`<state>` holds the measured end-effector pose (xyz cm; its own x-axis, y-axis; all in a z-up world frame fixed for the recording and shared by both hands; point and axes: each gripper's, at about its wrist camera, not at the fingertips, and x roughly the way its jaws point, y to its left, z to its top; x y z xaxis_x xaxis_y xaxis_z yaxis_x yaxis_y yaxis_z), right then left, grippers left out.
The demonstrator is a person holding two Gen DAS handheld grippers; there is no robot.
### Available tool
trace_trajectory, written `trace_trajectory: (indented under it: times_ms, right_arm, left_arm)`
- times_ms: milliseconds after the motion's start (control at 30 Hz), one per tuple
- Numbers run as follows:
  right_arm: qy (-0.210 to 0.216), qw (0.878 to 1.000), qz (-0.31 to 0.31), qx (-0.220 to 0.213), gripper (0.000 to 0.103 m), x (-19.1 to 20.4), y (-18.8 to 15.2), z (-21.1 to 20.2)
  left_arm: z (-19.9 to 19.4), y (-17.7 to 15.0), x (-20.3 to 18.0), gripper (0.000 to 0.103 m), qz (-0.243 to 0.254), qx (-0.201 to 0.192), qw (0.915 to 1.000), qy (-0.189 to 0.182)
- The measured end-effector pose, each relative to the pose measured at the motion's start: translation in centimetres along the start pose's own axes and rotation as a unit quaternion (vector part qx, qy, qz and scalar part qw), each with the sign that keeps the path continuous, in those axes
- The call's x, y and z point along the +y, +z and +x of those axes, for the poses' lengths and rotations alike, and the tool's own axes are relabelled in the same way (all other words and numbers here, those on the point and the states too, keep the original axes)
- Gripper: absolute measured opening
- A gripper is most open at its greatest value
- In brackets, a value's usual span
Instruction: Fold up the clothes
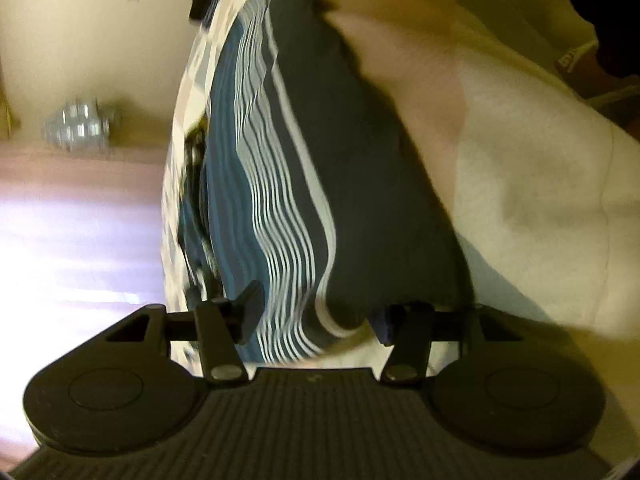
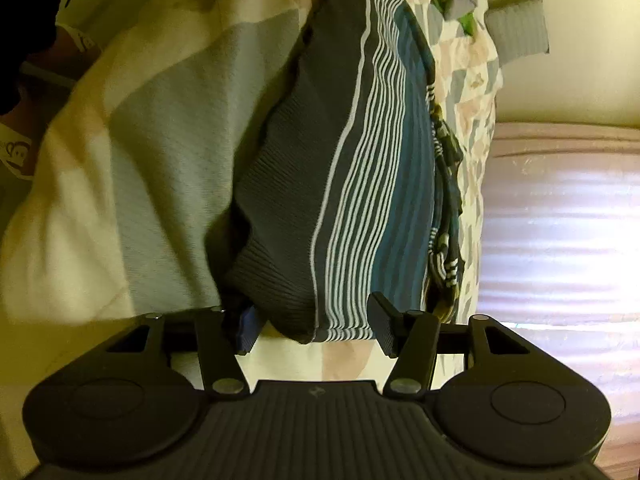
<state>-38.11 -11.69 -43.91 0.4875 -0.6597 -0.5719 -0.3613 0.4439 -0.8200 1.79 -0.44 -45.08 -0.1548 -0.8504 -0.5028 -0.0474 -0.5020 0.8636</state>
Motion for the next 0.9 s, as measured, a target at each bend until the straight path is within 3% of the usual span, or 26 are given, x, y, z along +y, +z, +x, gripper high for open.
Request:
trace_trajectory:
  times_ms: [67, 167, 267, 367, 500, 667, 733, 767, 800, 900]
  right_arm:
    - [-0.001, 1.000, -0.007, -0.003, 0.048, -0.1, 0.2, 0.2]
    - [-0.004, 1.000, -0.001, -0.001, 0.034, -0.5, 0.2, 0.3]
    - [-0.015, 1.000, 0.022, 0.014, 0.035, -1.7, 0.3, 0.6]
    - [-0.014, 0.999, 0.033, 0.032, 0.039, -2.1, 0.1, 1.6]
    - [-0.008, 0.999, 0.031, 0.042, 0.040, -1.7, 0.2, 2.5]
    - [-0.005, 1.000, -0.001, 0.016, 0.036, -1.3, 1.2, 2.7]
    - [0.008, 1.000, -0.007, 0.009, 0.028, -1.1, 1.3, 2.7]
    - [0.019, 1.000, -0.005, 0.009, 0.016, -1.4, 1.4, 2.8]
    - [0.032, 0.999, 0.001, 0.010, 0.011, -1.7, 1.4, 2.8]
    - [0.062, 0.998, 0.028, 0.018, 0.008, -3.0, 1.4, 2.6]
  left_arm:
    - [0.1, 0.4, 0.2, 0.052, 0.005, -0.018, 0.9998, 0.009]
    - [0.8, 0.1, 2.1, 0.052, -0.053, -0.001, 0.9986, 0.008]
    - [0.9, -1.3, 1.8, 0.051, -0.057, 0.026, 0.9980, 0.005]
    - [1.0, -2.5, 1.2, 0.050, -0.027, 0.019, 0.9994, 0.010]
    - [2.0, -2.7, 1.2, 0.050, 0.015, -0.021, 0.9995, 0.018]
    - [2.8, -2.0, 0.7, 0.037, 0.056, -0.090, 0.9942, 0.022]
    - [3.4, -1.9, 0.6, 0.020, 0.054, -0.089, 0.9945, 0.011]
    - [3.5, -1.7, 0.8, 0.019, 0.051, -0.084, 0.9951, 0.007]
    - [3.6, -1.4, 1.1, 0.016, 0.044, -0.079, 0.9959, 0.004]
    - [3.6, -0.8, 3.3, 0.013, -0.009, -0.058, 0.9982, -0.012]
